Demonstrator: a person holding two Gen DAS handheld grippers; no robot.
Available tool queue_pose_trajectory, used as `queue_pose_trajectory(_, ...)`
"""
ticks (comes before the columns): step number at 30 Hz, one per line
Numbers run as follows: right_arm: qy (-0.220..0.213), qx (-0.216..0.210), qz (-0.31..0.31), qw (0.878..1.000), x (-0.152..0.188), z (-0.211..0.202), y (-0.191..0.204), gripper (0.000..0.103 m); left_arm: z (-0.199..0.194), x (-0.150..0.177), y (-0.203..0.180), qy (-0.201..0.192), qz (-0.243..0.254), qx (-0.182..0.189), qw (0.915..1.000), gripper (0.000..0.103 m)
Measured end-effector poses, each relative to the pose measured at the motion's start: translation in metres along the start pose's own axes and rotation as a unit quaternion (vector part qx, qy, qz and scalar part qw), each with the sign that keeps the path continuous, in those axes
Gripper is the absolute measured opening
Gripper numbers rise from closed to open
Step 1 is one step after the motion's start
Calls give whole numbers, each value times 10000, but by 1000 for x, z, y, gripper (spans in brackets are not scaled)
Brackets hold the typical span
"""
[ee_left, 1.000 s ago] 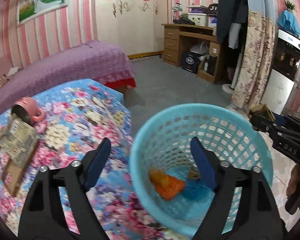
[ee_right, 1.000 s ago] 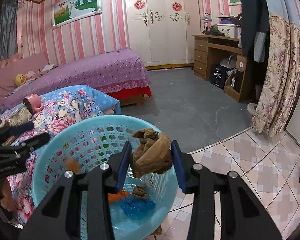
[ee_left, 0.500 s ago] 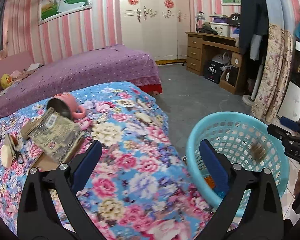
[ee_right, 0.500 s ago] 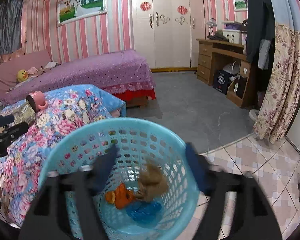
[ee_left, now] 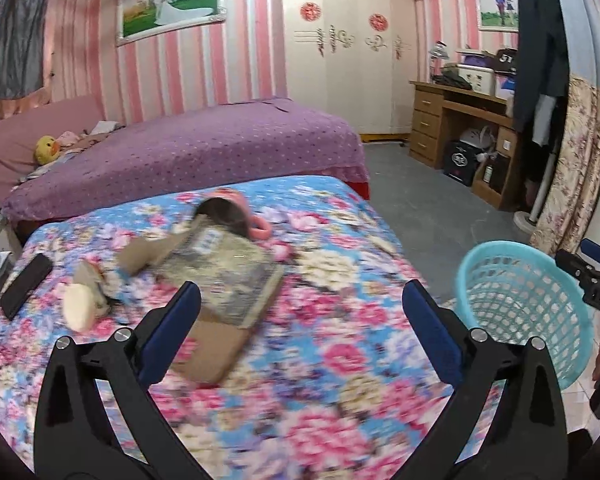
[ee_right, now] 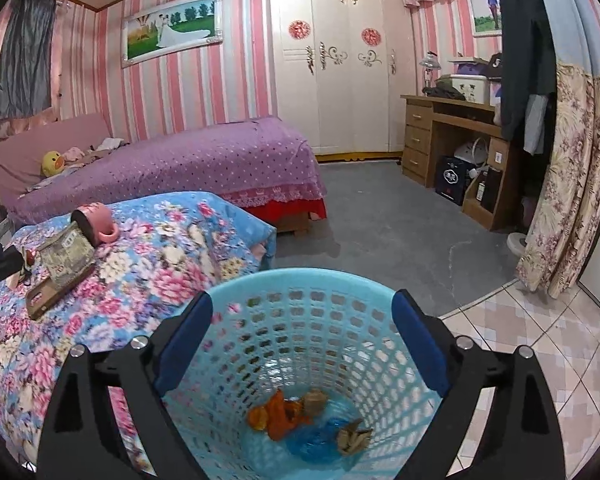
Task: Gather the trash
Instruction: 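Return both open grippers from the basket to the bed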
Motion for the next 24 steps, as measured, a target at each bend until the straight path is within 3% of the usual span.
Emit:
queue_pose_trajectory(9, 57, -157, -278, 9995, -3, 8, 59, 91, -5, 16, 93, -14, -283, -515, 9983, 98)
queue_pose_trajectory(14, 155, -270, -423, 9986, -2, 20, 96, 91, 1, 29, 150, 123, -728, -737, 9945, 98)
queue_pose_trajectory(24, 247, -608, -566, 9962, 0, 39, 163, 91, 4, 46, 228, 274, -1047, -1199, 9869, 98)
Point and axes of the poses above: each gripper's, at about its wrist camera, not at the fingertips, and z roughly the way its jaws point, y to its left, x to its underside, the point moved 7 cm from there along z, roughly the way its jaws point, and after that the axes turned 4 degrees about y, right-handed, at the moved point
